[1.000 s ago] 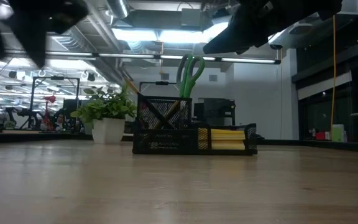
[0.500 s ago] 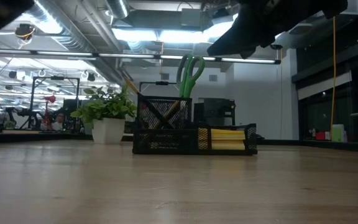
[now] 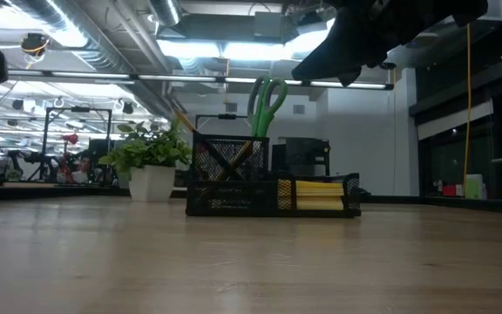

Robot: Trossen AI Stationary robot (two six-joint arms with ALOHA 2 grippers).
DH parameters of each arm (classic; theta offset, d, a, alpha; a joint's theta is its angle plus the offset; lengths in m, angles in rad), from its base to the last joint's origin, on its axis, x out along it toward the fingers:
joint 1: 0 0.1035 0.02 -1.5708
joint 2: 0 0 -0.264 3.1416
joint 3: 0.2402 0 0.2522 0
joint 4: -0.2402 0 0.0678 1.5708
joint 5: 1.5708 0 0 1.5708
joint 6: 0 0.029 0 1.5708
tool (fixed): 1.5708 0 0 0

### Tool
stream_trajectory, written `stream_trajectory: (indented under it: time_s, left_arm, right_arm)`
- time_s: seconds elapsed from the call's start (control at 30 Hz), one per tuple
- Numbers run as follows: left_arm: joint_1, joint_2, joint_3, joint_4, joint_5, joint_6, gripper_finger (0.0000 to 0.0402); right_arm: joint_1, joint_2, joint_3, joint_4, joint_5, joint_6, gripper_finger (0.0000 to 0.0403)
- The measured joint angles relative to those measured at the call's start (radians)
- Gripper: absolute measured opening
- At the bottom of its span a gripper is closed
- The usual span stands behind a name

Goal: Pick and place office supplies into organizer
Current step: Put the blue eraser into the black desk organizer

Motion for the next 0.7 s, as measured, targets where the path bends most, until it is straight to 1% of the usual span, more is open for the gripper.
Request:
stream_trajectory:
  time_s: [0.2, 0.43, 0.7]
  left_arm:
    - [0.003, -0.004, -0.002, -0.004, -0.040, -0.026, 0.0150]
    - [0.007, -0.004, 0.004, -0.010, -0.043, -0.041, 0.0150]
    - [0.024, -0.004, 0.004, -0.091, -0.036, -0.041, 0.0150]
  right_arm:
    - [0.017, 0.000, 0.000, 0.000, 0.000, -0.002, 0.0010]
    - [0.042, 0.000, 0.000, 0.000, 0.000, -0.004, 0.0010]
    - [0.042, 0.000, 0.000, 0.000, 0.000, -0.003, 0.0010]
